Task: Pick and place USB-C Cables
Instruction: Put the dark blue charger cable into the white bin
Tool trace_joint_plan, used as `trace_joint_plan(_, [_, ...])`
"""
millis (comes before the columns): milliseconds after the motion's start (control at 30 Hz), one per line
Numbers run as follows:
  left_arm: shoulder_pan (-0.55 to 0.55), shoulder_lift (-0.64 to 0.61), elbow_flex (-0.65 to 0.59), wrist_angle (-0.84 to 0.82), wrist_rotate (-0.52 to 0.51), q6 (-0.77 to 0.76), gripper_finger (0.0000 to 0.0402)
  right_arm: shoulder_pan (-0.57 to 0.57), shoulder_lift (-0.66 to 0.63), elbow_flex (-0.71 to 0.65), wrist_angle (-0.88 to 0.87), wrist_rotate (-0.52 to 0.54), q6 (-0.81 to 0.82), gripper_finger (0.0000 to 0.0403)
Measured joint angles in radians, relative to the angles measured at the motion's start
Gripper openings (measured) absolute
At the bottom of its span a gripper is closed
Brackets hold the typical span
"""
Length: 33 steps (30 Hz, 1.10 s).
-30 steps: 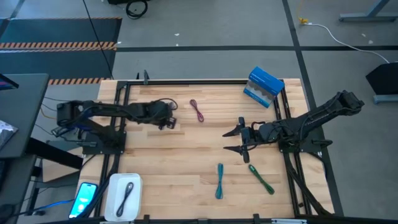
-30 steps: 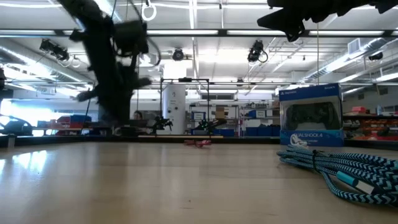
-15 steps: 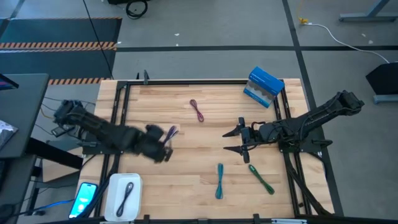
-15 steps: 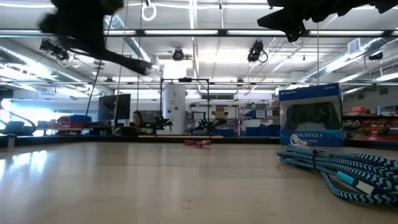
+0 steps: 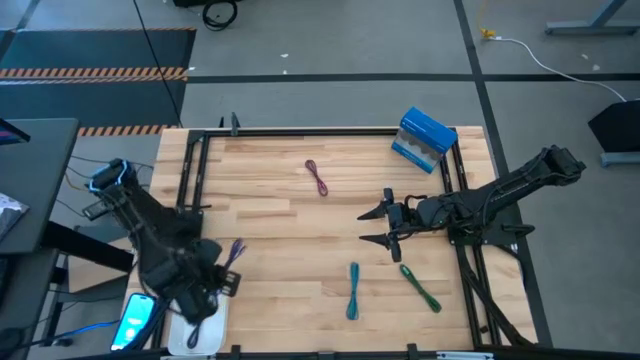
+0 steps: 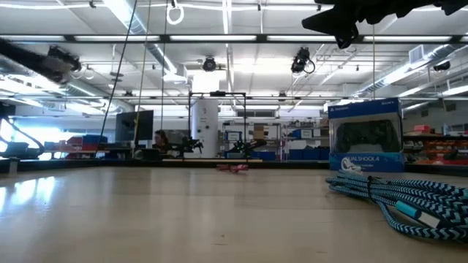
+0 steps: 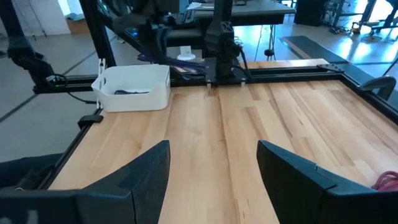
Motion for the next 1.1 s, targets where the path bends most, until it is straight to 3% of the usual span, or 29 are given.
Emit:
trace_joint_plan(267, [-0.079,0.038,0.000,0.010,0.071,-0.088,0.0024,0.025,0.000,0.000,-0.008,0.000,0.007,0.0248])
trace_joint_plan(600, [-0.139,0.134,0.000,0.001,0.266,-0.126,0.0026,0.072,0.000,0.000,-0.008,0.000,0.015,0.0248])
trace_joint_plan(1100, [-0.268,0.200,0.000,0.032,0.242,-0.167,0.0027,0.102,0.000,0.000,-0.008,0.001,0.049,0.0248])
